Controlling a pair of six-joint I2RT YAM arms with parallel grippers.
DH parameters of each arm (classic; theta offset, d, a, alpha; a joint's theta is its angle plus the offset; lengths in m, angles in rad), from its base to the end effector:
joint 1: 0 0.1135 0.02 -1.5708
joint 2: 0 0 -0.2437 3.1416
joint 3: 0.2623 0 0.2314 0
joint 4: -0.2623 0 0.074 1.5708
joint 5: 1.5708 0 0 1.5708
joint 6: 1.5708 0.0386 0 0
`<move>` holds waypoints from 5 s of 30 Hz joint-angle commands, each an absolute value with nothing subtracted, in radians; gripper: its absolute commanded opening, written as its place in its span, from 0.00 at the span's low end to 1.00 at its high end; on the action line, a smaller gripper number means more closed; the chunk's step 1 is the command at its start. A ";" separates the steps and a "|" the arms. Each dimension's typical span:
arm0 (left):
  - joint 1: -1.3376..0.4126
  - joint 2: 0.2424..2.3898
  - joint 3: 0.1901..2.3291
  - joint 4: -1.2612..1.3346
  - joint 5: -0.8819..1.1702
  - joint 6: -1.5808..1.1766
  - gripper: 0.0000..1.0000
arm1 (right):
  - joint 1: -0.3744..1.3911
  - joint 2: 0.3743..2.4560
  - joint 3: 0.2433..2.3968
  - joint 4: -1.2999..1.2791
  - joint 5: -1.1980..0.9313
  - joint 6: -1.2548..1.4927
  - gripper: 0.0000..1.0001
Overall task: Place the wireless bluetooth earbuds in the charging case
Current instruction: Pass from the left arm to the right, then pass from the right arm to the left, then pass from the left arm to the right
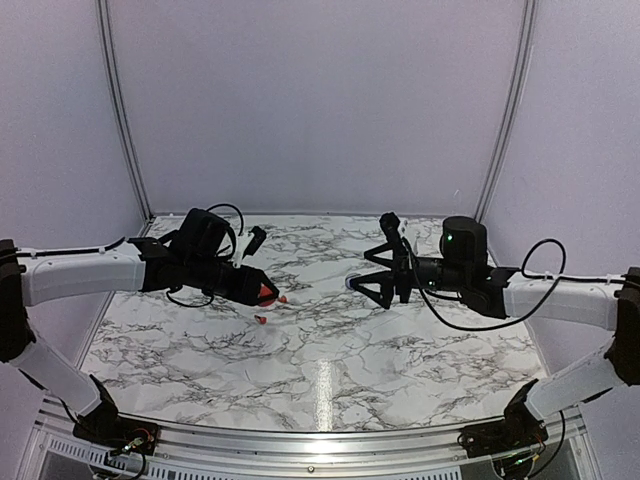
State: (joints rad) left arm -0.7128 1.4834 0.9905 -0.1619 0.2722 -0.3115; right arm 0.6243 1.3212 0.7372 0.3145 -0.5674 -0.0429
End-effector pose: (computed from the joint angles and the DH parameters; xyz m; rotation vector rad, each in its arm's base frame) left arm 0.2294 -0.2120 0.2357 0.6194 2.2549 -0.8421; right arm 0.2167 0.1817 0.2481 -0.9952 1.6160 0.9218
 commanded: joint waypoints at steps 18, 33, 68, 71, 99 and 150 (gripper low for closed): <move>-0.851 1.401 0.990 -0.210 0.836 -0.250 0.41 | 1.054 1.201 0.796 0.119 -0.312 -0.445 0.83; -0.936 1.466 1.044 -0.212 0.955 -0.266 0.39 | 1.260 1.298 0.897 -0.030 -0.210 -0.578 0.73; -0.962 1.403 1.081 -0.260 0.772 -0.177 0.85 | 1.286 1.289 0.886 -0.025 -0.171 -0.560 0.04; -0.946 1.306 1.065 -0.260 0.650 -0.150 0.93 | 1.276 1.266 0.878 -0.013 -0.174 -0.538 0.01; -1.181 1.084 0.871 0.002 0.171 0.224 0.63 | 1.111 1.175 0.840 0.211 -0.438 -0.215 0.00; -1.223 1.144 0.944 0.002 0.165 0.165 0.06 | 1.111 1.217 0.881 0.088 -0.453 -0.248 0.33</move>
